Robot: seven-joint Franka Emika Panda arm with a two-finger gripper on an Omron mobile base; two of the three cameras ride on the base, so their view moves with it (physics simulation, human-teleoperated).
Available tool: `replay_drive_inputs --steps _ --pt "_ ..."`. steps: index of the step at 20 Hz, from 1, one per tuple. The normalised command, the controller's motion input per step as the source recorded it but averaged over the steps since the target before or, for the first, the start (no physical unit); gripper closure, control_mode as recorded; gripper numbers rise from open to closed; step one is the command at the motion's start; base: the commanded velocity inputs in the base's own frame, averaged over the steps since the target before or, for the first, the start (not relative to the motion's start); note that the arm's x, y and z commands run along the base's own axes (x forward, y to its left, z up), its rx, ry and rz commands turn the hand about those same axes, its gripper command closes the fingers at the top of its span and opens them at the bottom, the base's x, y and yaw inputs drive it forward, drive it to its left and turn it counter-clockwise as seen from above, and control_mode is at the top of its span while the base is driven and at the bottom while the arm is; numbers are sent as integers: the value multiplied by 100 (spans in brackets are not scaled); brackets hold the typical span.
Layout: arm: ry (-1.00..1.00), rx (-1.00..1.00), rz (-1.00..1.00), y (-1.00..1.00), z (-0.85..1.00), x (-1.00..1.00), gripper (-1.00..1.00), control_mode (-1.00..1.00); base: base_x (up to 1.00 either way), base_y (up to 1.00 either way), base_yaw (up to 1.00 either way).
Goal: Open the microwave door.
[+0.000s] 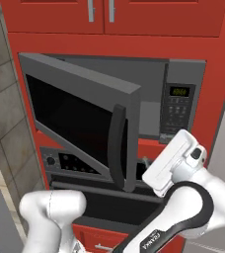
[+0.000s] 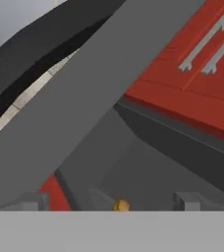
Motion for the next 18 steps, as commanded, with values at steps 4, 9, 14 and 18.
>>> replay_drive_inputs --steps 4,9,14,18 --pt "-18 -1 19 -2 -5 38 -100 -100 0 0 0" --pt "-25 -4 15 0 -12 38 -100 -100 0 0 0" --pt "-6 -1 19 0 -2 41 -100 -100 0 0 0" --pt "0 -4 24 3 0 15 -100 -100 0 0 0"
